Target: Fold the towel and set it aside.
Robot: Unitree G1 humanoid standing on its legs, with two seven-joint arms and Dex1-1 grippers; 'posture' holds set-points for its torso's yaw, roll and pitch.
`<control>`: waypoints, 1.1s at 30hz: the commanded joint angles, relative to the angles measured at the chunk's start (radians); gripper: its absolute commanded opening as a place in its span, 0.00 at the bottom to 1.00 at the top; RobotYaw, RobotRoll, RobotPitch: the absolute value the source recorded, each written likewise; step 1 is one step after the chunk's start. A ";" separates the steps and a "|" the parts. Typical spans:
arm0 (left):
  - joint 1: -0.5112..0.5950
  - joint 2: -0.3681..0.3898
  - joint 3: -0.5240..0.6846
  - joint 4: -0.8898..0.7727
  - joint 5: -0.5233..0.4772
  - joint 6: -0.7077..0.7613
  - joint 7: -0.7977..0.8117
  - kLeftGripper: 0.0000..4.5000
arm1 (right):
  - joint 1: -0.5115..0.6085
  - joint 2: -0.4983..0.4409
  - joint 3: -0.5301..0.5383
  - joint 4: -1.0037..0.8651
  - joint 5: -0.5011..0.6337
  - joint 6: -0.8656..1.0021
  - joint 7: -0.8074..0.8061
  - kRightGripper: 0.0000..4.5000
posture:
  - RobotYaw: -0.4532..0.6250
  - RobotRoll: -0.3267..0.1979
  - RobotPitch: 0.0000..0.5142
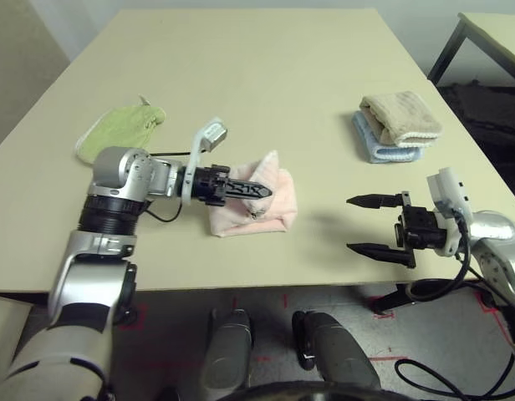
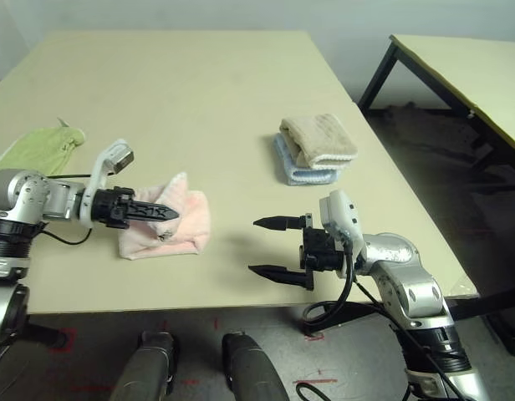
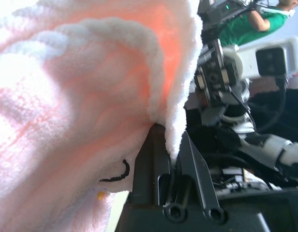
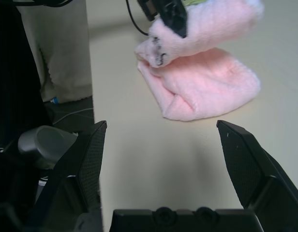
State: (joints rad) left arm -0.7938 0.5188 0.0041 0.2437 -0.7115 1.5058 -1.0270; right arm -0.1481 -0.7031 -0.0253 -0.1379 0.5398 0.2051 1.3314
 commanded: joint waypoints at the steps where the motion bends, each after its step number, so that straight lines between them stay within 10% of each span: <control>1: 0.004 -0.030 0.035 -0.024 -0.018 0.019 0.056 0.01 | 0.006 0.001 0.008 -0.014 0.005 0.006 -0.002 1.00 | 0.36 0.62 0.32; 16: 0.012 -0.127 0.014 -0.057 -0.039 -0.020 0.157 0.01 | -0.002 0.008 0.018 -0.013 0.004 0.017 -0.003 1.00 | 0.37 0.62 0.31; 29: 0.000 -0.080 0.031 -0.062 -0.061 -0.034 0.147 0.98 | -0.016 0.023 0.022 -0.017 -0.011 0.010 -0.024 1.00 | 0.38 0.62 0.31; 33: -0.012 -0.034 0.062 -0.066 -0.082 -0.058 0.120 0.99 | -0.043 0.024 0.015 -0.021 -0.016 0.043 -0.074 1.00 | 0.38 0.62 0.31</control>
State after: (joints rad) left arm -0.7937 0.4678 0.0493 0.1934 -0.7808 1.4626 -0.8891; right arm -0.1843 -0.6796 -0.0151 -0.1443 0.5343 0.2301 1.2796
